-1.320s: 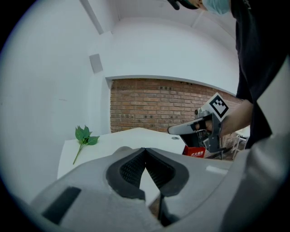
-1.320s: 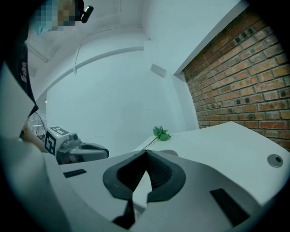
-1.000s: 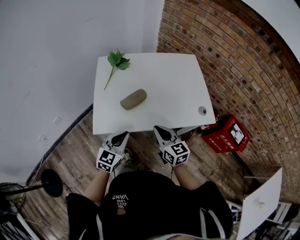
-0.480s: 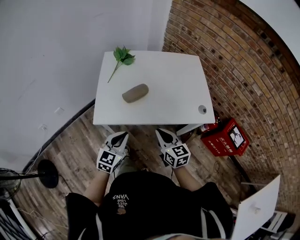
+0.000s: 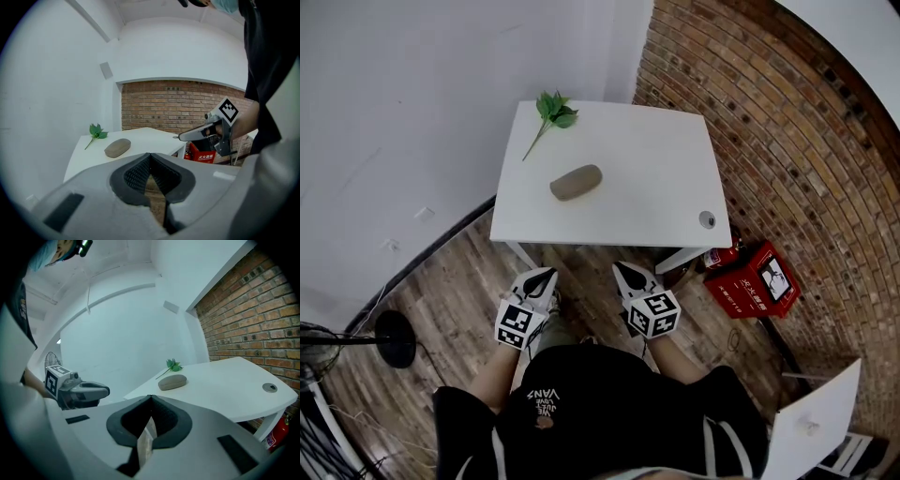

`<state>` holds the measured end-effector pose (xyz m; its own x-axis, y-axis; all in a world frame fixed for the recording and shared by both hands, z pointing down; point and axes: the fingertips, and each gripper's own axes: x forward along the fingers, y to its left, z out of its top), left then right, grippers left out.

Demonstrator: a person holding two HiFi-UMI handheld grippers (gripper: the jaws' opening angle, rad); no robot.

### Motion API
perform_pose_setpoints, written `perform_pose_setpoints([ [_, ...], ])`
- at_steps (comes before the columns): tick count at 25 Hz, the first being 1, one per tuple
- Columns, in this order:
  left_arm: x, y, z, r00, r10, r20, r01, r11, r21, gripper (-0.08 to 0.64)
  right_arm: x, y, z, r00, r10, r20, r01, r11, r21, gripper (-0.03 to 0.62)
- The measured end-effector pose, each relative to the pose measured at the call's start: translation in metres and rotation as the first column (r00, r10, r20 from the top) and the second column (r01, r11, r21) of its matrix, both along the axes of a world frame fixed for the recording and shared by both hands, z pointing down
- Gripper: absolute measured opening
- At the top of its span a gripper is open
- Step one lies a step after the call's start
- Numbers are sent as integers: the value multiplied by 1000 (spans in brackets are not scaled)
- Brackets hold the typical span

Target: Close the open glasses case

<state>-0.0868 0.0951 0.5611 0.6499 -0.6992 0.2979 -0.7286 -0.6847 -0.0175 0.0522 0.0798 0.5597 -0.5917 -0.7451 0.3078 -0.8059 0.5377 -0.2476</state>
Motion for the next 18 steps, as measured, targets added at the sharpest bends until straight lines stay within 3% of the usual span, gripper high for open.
perform_pose_setpoints([
  [18, 7, 16, 2, 1000, -5, 7, 5, 1000, 4, 9, 0, 16, 3, 1000, -16, -18, 16, 1000, 7, -2],
])
